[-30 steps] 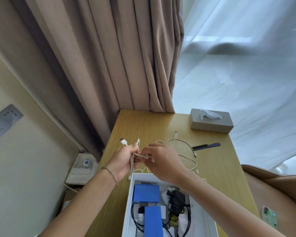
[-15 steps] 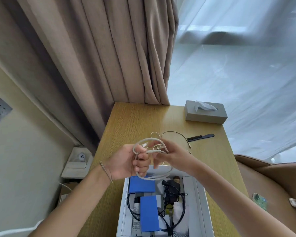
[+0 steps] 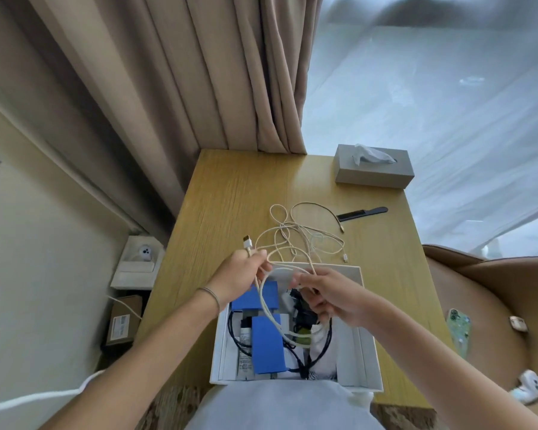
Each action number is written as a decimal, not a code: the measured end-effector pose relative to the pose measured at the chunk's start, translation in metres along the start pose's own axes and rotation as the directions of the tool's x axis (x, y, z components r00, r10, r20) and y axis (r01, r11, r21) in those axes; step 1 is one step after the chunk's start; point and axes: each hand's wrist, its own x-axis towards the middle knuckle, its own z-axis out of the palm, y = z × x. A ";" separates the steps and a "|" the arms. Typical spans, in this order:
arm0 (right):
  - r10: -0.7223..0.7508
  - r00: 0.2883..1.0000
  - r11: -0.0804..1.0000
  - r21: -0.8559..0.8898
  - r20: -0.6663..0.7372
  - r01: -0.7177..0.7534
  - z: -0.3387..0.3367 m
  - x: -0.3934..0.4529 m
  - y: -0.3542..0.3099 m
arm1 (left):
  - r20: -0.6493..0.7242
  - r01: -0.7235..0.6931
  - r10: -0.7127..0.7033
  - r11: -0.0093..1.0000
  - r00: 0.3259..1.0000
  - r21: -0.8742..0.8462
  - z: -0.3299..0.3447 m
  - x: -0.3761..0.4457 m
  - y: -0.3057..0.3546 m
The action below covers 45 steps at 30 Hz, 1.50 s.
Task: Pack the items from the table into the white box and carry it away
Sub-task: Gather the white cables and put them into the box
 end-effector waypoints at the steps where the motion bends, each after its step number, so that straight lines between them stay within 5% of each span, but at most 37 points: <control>1: 0.020 0.999 1.000 0.008 -0.032 -0.020 0.000 -0.001 0.006 | 0.004 -0.015 0.015 0.996 1.000 0.083 0.003 -0.001 -0.005; 6: 0.009 0.985 0.991 -0.130 -0.173 -0.032 -0.008 -0.004 0.030 | 0.176 0.004 -0.112 0.853 0.978 0.522 0.017 -0.006 -0.032; 12: 0.001 0.992 0.947 -0.319 -0.129 -0.043 -0.012 -0.003 0.051 | 0.169 -0.012 -0.121 0.780 0.978 0.625 0.035 -0.009 -0.046; 15: -0.019 0.984 0.785 -0.613 -0.176 -0.094 -0.011 0.002 0.058 | 0.207 -0.013 -0.162 0.756 0.965 0.655 0.044 -0.008 -0.049; 18: -0.168 0.958 0.492 -0.862 -0.234 -0.124 -0.009 0.009 0.066 | 0.220 0.009 -0.211 0.740 0.952 0.672 0.049 -0.009 -0.053; 23: -0.363 0.902 0.240 -0.959 -0.235 -0.153 -0.011 0.018 0.085 | 0.154 0.050 -0.218 0.713 0.964 0.700 0.053 -0.006 -0.064; 27: -0.373 0.897 0.242 -0.958 -0.238 -0.154 -0.014 0.022 0.096 | 0.105 -0.013 -0.138 0.546 0.985 0.837 0.056 -0.004 -0.070; 35: -0.312 0.931 0.318 -0.944 -0.190 -0.086 -0.018 0.012 0.082 | 0.043 -0.041 0.006 0.464 0.999 0.885 0.053 -0.013 -0.068; 42: -0.400 0.915 0.531 -0.828 -0.059 0.178 -0.019 -0.009 0.037 | 0.021 -0.176 0.260 0.591 0.965 0.787 0.038 -0.013 -0.039; 45: -0.482 0.867 0.624 -0.744 -0.126 0.239 -0.027 -0.011 0.017 | -0.001 -0.269 0.388 0.642 0.922 0.718 0.038 -0.008 -0.020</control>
